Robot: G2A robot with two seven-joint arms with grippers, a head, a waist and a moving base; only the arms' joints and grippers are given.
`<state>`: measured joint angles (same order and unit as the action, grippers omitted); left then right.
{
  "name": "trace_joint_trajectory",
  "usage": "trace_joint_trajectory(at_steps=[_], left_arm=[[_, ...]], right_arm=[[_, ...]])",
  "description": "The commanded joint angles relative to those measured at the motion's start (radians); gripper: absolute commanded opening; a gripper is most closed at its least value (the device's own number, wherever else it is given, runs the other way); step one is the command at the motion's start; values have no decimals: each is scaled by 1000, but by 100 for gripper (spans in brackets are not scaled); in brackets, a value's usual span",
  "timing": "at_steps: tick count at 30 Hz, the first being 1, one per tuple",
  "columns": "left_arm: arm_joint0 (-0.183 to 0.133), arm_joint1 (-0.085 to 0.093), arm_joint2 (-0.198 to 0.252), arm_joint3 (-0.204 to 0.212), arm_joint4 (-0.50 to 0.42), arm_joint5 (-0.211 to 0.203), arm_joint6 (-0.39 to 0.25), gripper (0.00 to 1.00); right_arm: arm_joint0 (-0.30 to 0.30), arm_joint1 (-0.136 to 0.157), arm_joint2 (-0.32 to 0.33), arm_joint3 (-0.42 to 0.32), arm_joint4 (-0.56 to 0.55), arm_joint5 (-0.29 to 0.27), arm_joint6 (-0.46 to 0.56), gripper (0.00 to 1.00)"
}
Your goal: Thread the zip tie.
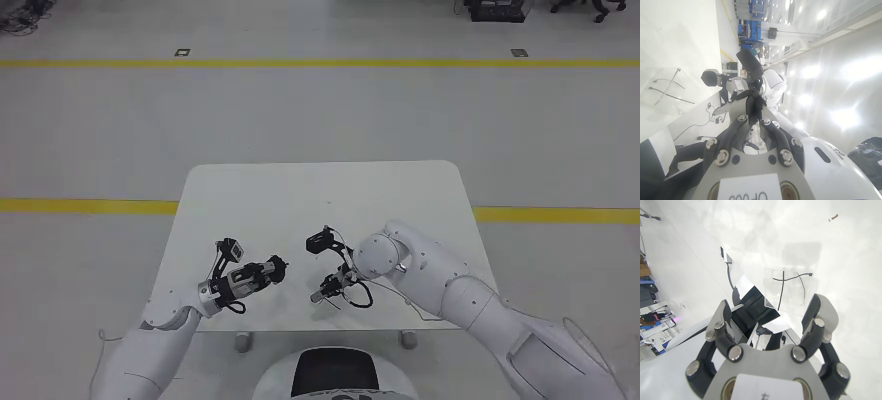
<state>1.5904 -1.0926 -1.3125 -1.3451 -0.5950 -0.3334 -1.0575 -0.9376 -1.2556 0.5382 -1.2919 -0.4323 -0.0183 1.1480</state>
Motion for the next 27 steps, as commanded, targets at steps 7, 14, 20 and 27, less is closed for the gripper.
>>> trace_joint_trajectory(at_steps=[7, 14, 20, 27], left_arm=[[0, 0, 0, 0, 0, 0, 0, 0], [0, 0, 0, 0, 0, 0, 0, 0], [0, 0, 0, 0, 0, 0, 0, 0], [0, 0, 0, 0, 0, 0, 0, 0]], right_arm=[[-5, -3, -23, -12, -45, -31, 19, 100], [-2, -4, -27, -11, -51, -31, 21, 100], [-17, -6, -27, -12, -61, -61, -15, 100], [-9, -18, -34, 16, -48, -93, -25, 50]])
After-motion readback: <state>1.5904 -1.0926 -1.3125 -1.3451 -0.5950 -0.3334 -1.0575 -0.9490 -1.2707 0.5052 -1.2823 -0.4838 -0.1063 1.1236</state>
